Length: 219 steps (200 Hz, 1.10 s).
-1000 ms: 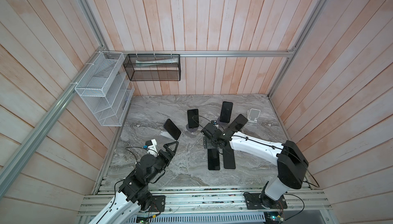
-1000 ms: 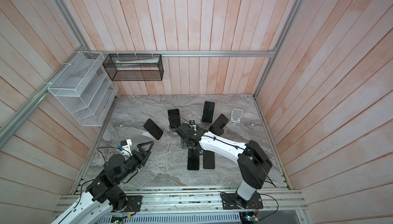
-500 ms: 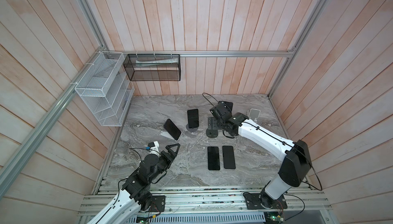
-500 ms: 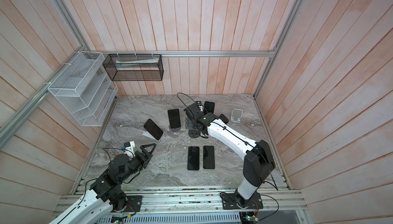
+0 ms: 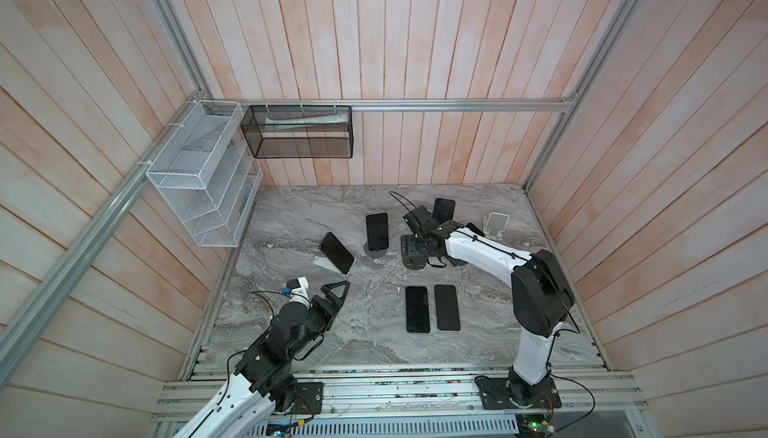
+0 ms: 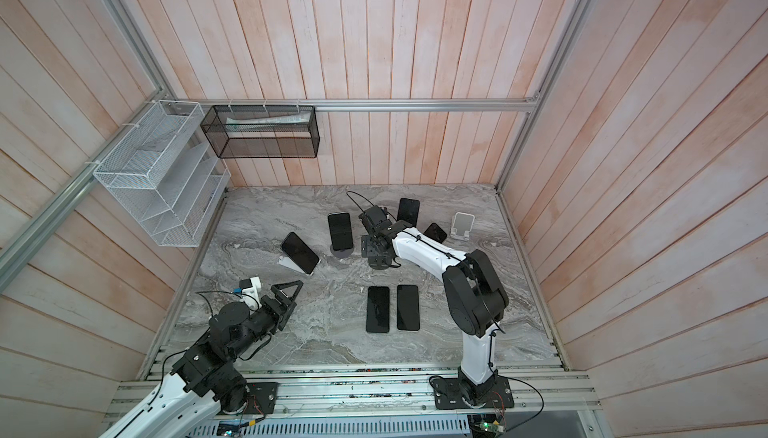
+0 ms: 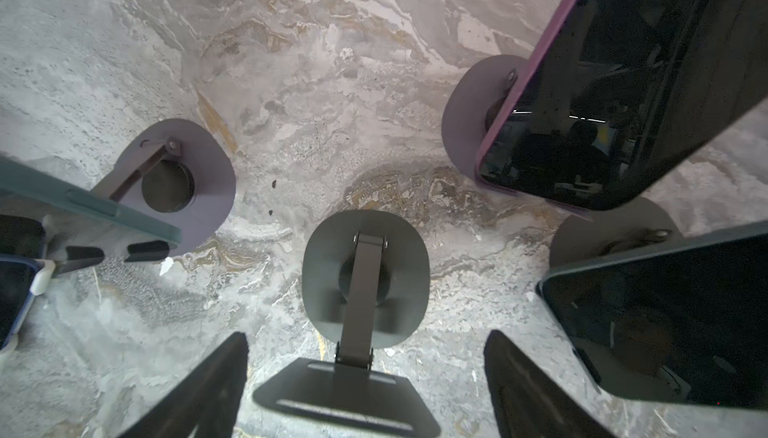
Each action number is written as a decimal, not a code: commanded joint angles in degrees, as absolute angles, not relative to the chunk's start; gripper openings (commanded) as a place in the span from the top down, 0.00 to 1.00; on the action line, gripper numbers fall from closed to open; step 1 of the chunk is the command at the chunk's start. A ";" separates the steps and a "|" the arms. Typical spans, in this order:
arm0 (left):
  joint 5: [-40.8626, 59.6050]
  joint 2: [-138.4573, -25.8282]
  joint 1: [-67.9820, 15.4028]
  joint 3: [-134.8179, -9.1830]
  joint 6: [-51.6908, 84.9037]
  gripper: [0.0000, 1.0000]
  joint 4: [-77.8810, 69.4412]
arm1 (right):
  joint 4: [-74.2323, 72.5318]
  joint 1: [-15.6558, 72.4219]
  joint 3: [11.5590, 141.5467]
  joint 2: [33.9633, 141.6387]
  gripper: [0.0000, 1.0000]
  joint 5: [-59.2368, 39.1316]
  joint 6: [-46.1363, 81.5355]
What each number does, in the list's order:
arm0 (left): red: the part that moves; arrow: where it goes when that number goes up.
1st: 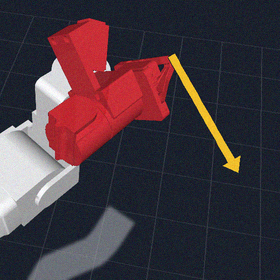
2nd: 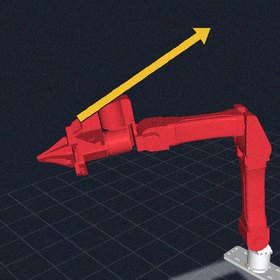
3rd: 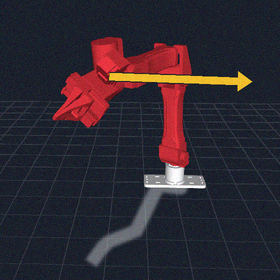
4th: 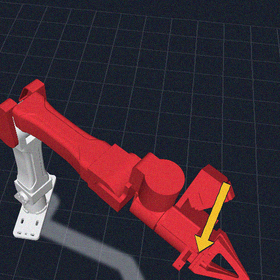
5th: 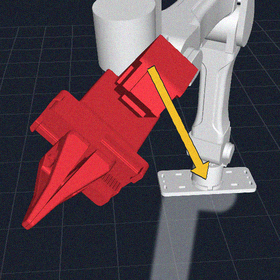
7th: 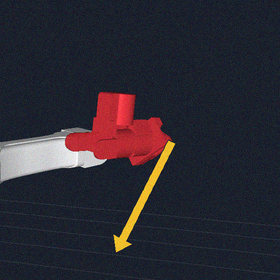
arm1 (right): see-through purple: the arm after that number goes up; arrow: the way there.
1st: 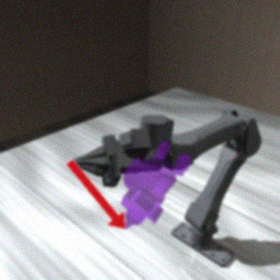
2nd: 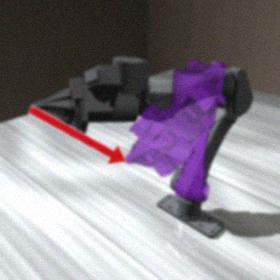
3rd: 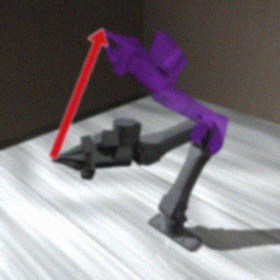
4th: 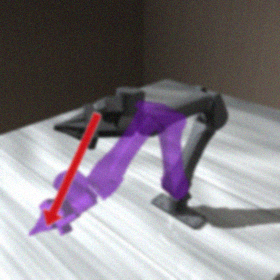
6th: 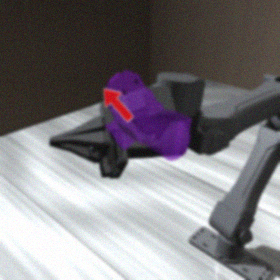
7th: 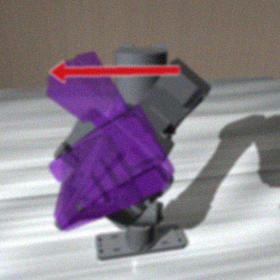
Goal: Remove the phone from the phone stand
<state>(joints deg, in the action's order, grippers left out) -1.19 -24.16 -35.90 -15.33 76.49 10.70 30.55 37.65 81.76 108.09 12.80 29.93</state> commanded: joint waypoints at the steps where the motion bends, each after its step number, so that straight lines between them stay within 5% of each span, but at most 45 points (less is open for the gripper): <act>1: -1.85 -25.63 -35.59 -17.18 75.28 0.00 9.59 | 27.96 37.09 80.71 108.74 0.13 11.82 29.71; 50: -2.49 -26.50 -35.60 -16.87 75.28 0.00 8.60 | 27.99 37.18 80.53 110.40 0.38 13.14 30.94; 83: -3.19 -25.75 -35.60 -16.79 75.59 0.00 8.86 | 27.81 37.35 80.37 108.58 0.46 13.24 29.91; 135: -3.56 -27.05 -35.59 -19.19 74.11 0.00 9.12 | 26.28 36.86 91.24 109.42 0.49 18.76 22.93; 219: -9.62 -22.26 -35.60 -22.15 74.56 0.00 19.65 | 27.29 36.84 95.33 103.17 0.49 13.72 21.66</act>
